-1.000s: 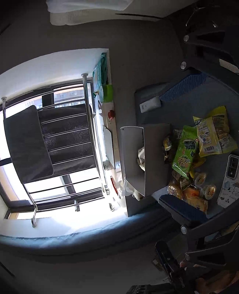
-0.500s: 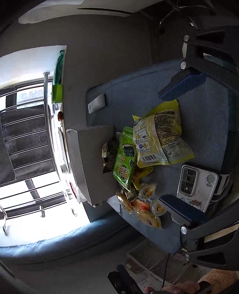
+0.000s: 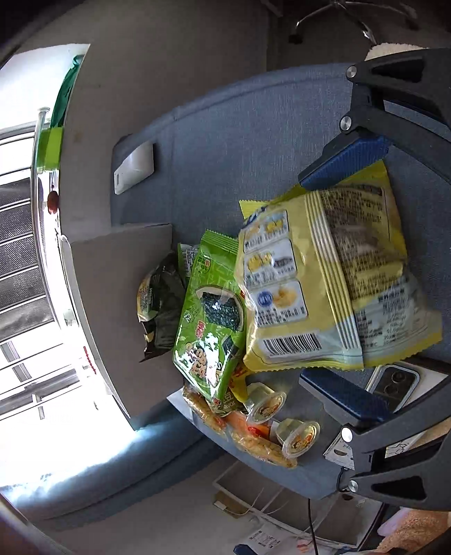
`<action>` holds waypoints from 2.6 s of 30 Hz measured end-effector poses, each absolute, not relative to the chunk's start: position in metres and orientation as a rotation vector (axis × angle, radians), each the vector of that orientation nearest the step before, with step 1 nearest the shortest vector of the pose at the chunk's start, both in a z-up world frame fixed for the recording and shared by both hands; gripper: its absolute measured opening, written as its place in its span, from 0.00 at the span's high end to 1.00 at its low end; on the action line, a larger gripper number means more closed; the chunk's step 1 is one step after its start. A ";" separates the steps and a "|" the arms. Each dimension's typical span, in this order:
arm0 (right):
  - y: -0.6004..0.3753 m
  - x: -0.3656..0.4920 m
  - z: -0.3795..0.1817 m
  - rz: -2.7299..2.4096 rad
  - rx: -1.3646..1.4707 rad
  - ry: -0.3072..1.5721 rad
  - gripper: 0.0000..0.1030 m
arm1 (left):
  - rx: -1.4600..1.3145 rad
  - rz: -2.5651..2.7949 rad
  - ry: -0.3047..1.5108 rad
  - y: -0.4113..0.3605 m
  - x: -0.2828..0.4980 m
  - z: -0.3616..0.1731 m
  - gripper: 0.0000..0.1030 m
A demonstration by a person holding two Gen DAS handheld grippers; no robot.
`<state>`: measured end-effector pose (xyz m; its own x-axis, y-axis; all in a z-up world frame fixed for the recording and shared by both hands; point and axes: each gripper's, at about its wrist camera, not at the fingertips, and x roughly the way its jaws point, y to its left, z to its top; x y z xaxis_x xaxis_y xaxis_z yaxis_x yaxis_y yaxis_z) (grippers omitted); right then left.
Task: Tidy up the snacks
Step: 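Grasp the yellow-green chip bag with the right gripper while the left grasps the round cracker pack, then lower both held packs into the white box and open both grippers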
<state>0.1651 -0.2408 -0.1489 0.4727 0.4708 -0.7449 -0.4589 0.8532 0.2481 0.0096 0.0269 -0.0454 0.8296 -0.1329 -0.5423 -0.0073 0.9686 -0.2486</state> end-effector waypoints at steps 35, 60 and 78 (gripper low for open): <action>-0.274 0.100 -0.091 0.693 0.276 0.774 0.43 | -0.288 0.046 0.926 0.066 0.113 -0.158 0.26; -0.203 0.280 0.014 0.797 0.382 0.658 0.42 | -0.134 -0.069 0.479 0.059 0.263 0.034 0.26; -0.196 0.384 -0.031 0.644 0.562 0.809 0.00 | -0.112 -0.002 0.685 0.079 0.313 -0.013 0.00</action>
